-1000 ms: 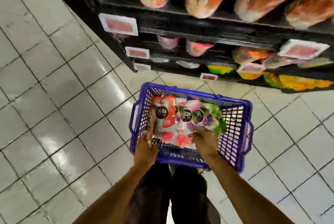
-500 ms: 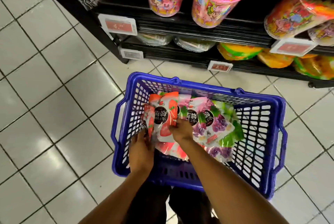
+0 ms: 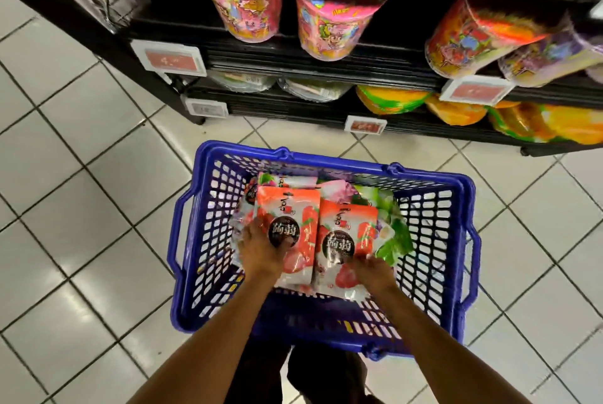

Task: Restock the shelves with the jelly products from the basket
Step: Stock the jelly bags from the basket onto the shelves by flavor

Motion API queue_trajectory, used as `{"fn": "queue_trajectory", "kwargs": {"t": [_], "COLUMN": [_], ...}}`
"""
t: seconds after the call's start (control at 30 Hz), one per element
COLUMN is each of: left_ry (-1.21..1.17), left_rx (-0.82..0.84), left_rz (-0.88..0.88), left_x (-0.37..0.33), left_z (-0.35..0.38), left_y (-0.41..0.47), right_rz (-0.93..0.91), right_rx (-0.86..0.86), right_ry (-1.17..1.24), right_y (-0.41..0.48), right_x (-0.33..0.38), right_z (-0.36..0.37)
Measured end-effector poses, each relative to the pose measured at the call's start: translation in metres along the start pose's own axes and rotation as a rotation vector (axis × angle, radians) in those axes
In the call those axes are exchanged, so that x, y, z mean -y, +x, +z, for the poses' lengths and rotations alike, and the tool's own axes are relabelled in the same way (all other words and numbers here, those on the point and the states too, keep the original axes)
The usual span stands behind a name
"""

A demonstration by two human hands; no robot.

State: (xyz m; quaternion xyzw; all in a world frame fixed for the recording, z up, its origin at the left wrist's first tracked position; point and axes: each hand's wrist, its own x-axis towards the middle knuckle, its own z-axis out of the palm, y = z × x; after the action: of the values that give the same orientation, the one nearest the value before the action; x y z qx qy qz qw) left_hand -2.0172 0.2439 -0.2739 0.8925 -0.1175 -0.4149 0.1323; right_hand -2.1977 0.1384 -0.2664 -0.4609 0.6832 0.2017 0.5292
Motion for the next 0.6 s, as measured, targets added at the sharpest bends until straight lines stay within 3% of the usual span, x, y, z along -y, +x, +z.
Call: {"fn": "queue_trajectory", "kwargs": {"t": [0.2, 0.33, 0.43, 0.6], "left_ry": [0.013, -0.226, -0.201, -0.409], "left_rx": [0.116, 0.214, 0.095, 0.116], "left_rz": [-0.332, -0.309, -0.376, -0.294], "left_x": [0.013, 0.033, 0.029, 0.000], "left_z": [0.015, 0.008, -0.012, -0.077], "left_y": [0.019, 0.024, 0.002, -0.053], "right_rz": [0.004, -0.035, -0.035, -0.038], "right_rx": [-0.054, -0.014, 0.033, 0.133], "right_ry": [0.187, 0.292, 0.436, 0.625], "right_y": [0.000, -0.003, -0.017, -0.085], "right_x": [-0.004, 0.007, 0.013, 0.028], "right_z": [0.014, 0.024, 0.018, -0.022]}}
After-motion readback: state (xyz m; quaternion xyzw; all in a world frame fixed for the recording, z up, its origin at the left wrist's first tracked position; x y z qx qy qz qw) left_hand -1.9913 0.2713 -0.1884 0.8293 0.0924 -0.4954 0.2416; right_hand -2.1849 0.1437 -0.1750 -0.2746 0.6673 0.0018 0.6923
